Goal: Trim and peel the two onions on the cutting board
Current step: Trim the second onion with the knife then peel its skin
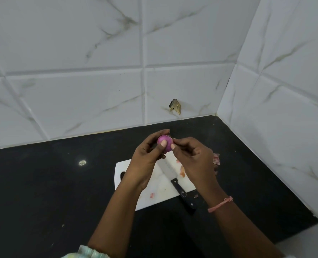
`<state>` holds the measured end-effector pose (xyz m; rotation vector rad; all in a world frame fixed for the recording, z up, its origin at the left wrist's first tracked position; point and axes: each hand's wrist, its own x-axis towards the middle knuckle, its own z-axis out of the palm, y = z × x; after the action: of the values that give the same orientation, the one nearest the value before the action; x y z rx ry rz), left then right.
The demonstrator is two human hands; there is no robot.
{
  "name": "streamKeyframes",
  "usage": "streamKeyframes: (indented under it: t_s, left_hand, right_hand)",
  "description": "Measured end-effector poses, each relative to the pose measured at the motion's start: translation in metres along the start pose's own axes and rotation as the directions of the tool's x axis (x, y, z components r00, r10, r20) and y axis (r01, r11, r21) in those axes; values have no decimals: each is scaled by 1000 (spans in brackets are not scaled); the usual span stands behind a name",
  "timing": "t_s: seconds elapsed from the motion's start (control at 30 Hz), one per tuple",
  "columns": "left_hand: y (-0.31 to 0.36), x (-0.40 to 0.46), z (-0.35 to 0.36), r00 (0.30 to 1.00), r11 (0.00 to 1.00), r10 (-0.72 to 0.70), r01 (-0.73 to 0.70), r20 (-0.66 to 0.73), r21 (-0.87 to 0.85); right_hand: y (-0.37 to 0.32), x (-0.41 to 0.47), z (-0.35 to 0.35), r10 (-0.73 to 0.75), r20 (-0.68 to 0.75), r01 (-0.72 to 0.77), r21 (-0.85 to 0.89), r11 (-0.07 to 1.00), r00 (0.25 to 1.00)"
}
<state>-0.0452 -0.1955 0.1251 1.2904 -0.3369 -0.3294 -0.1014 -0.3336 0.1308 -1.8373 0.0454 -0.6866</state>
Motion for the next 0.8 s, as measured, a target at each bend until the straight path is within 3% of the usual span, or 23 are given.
streamKeyframes:
  t_s: [0.23,0.5,0.8]
  left_hand:
    - [5,-3,0,1000,1000,25,-25,6,15]
    - [7,-3,1,1000,1000,8,-8,-4,-27]
    - [8,-3,0,999,999,53,-53,-9,-11]
  right_hand:
    - [1,4,-3,-159,-24,155,-132,979,987]
    - [-6,7,-3,-77,6,77,-71,994,997]
    - [-4,7,-1,-93,-22,91,-86,992,995]
